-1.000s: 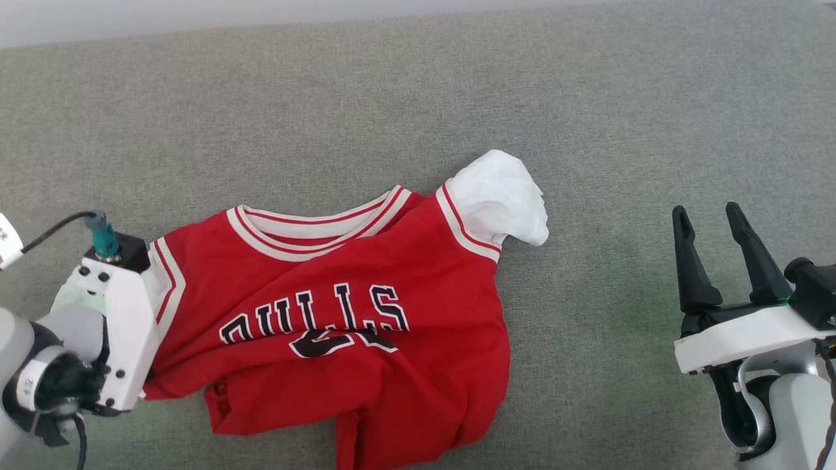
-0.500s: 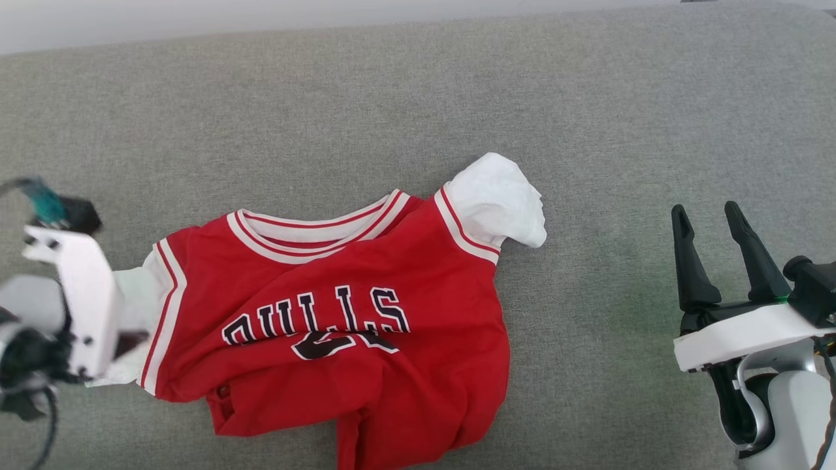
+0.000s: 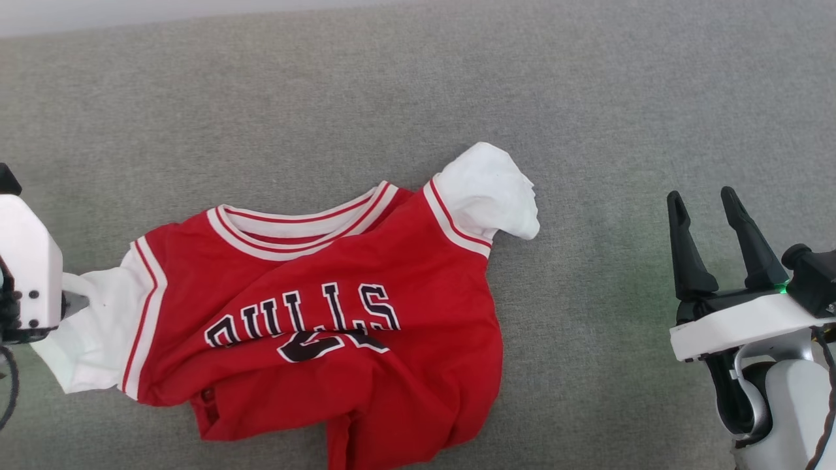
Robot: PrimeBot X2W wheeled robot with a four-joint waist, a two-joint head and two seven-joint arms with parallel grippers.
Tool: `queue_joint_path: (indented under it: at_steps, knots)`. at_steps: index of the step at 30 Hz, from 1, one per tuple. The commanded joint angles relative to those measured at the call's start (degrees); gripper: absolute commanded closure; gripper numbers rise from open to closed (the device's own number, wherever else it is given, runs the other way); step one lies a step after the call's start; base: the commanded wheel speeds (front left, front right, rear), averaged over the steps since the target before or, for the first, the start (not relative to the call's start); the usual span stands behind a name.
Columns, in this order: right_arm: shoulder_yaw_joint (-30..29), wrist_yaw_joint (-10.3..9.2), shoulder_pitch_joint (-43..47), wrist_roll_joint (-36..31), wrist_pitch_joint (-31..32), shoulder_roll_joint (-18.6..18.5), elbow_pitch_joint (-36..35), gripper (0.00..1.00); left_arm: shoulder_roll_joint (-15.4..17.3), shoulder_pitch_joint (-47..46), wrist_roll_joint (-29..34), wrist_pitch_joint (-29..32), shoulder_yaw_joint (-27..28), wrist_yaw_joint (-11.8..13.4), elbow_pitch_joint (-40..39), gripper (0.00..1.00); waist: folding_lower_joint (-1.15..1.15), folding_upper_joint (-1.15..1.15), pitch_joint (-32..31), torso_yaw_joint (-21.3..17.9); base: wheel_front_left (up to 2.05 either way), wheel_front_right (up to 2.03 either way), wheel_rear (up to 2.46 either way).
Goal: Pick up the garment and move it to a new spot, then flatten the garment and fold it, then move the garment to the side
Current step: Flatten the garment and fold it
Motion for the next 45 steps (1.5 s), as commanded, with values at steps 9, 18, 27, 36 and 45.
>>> queue_joint_path:
  at_steps: [9,18,27,36,45]
  knots:
    - [0.95,-0.02,-0.8,0.71,1.16,-0.57,-0.78,0.0,-5.97,0.75,-2.46,-4.45,0.46,-1.52,13.95,0.0,0.0,0.0,0.87,-0.47,0.0,0.0,0.0]
    - [4.45,-0.02,-2.26,3.92,6.74,-2.81,-1.08,0.0,-11.05,0.85,-4.42,-4.27,-0.31,-4.03,19.65,1.0,0.0,0.0,0.2,2.09,0.0,0.0,0.0]
    - [12.16,-0.01,-9.93,9.15,20.85,-7.38,2.26,0.0,-15.89,-3.82,-2.21,-6.46,-2.41,-6.66,20.6,1.0,0.0,0.0,0.47,7.44,0.0,0.0,0.0]
    - [20.41,-0.01,-19.86,11.65,37.43,-10.82,11.19,0.0,-20.29,-8.0,-0.4,-9.1,-3.73,-8.97,22.53,1.0,0.0,0.0,1.98,11.56,0.0,0.0,0.0]
    - [28.02,-0.02,-28.16,14.29,48.71,-10.47,24.58,1.0,-23.3,-10.85,-0.29,-11.53,-4.02,-10.72,25.64,1.0,0.0,0.0,2.36,12.98,0.0,0.0,0.0]
